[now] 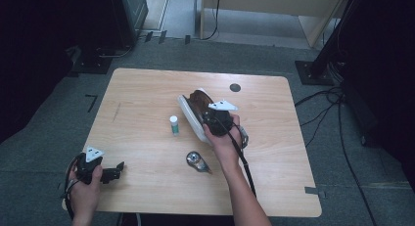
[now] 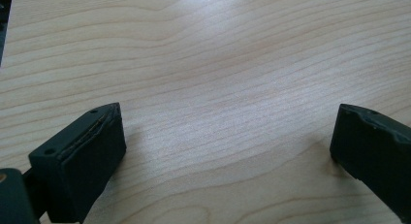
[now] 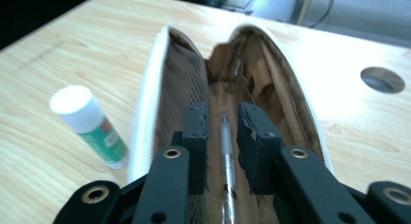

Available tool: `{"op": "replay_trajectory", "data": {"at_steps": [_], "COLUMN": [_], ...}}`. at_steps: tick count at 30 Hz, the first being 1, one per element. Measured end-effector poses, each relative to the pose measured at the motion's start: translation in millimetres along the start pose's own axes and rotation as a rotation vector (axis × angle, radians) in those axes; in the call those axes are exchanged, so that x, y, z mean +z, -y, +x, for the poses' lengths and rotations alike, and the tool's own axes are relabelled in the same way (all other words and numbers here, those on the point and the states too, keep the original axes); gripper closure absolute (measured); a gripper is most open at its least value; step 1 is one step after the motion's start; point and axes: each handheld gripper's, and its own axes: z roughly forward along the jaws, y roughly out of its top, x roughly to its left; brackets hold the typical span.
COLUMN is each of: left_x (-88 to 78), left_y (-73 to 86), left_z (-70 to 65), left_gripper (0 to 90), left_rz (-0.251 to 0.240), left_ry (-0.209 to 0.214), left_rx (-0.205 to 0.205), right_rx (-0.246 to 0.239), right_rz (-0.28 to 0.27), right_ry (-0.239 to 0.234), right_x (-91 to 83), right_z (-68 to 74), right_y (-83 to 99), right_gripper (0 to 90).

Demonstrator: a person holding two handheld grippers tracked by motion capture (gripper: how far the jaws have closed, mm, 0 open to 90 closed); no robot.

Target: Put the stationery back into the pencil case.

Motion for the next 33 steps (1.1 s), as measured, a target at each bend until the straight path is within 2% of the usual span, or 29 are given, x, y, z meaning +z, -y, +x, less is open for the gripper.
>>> {"op": "replay_trajectory", "data": {"at_steps": [8,13,22,26,33], "left_x": [0.0,0.0,0.0,0.0,0.1], "left_y": [0.0,0.0,0.0,0.0,0.0], "left_z": [0.0,0.0,-0.1,0.0,0.0], "left_gripper": [0.0,0.0,0.0,0.0,0.0], "left_rz": [0.000,0.000,-0.001,0.000,-0.001], "left_ry": [0.000,0.000,0.000,0.000,0.000], "left_rx": [0.000,-0.001,-0.001,-0.001,-0.001], "right_rx": [0.000,-0.007,-0.044,-0.056,-0.043], "right_rz": [-0.052,-0.065,-0.056,-0.047,-0.016], "right_ry": [-0.051,-0.090,-0.142,-0.144,-0.146], "right_x": [-20.1,-23.1,-9.2,-0.6,13.8], "right_z": [7.8,19.5,49.2,59.0,73.1], "right_y": [-7.0,-10.1,-13.0,-12.4,-11.7], "right_gripper": [71.5,70.5,68.5,67.1,66.1]}}
